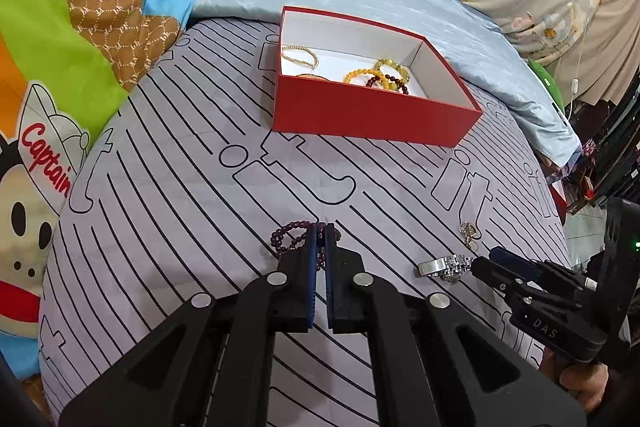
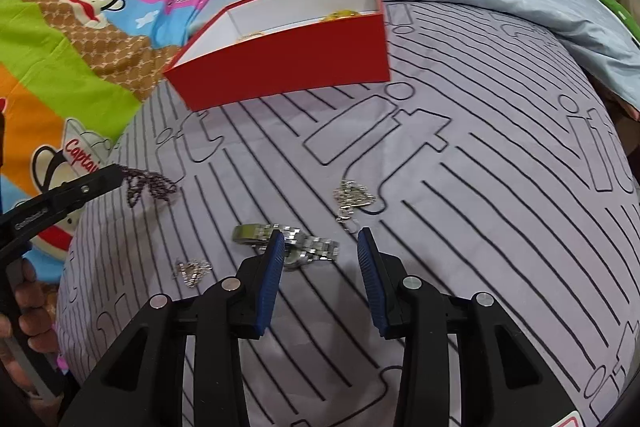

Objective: Organize jewelry
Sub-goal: 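Grasp the silver watch band with the right tool while the left holds the garnet bracelet, then carry the garnet bracelet and silver watch into the red box and open both tools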

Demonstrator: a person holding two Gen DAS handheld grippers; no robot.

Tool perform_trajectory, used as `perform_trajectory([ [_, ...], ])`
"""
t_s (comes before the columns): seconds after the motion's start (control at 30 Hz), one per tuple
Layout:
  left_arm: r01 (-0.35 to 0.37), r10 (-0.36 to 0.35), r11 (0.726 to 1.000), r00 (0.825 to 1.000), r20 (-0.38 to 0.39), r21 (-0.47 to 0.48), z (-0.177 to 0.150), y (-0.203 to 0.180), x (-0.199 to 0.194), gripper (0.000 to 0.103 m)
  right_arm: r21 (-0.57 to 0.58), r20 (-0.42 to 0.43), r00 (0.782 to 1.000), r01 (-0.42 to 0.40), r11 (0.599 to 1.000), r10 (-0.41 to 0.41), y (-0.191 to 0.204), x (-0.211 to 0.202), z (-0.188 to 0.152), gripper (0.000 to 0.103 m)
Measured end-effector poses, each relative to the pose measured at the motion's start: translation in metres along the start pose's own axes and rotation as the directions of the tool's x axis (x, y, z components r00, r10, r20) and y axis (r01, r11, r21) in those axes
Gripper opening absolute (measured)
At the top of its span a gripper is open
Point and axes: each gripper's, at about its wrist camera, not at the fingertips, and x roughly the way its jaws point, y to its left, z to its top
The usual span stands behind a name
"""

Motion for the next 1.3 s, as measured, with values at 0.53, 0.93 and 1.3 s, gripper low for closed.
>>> perform_trajectory([
  [0.53,0.009,-0.009,1.0,1.0,-0.02,0.003,-0.005,-0.005,0.004,0.003,-0.178,-0.06,0.997,-0.054,0.983,0.044,0.033,0.024,0.002,0.039],
  [0.93,0.02,-0.019,1.0,0.999,-0.029,0.006,-0.007,-0.008,0.006,0.003,-0.161,-0.07,0.997,-0.049,0.986,0.039,0.031,0.019,-0.013,0.018],
  [1.3,0.036,-0.036,0.999,0.999,-0.005,0.014,-0.002,-0.014,-0.005,0.003,-0.097,-0.009,0.997,-0.076,0.992,0.075,0.026,-0.003,-0.001,0.01],
])
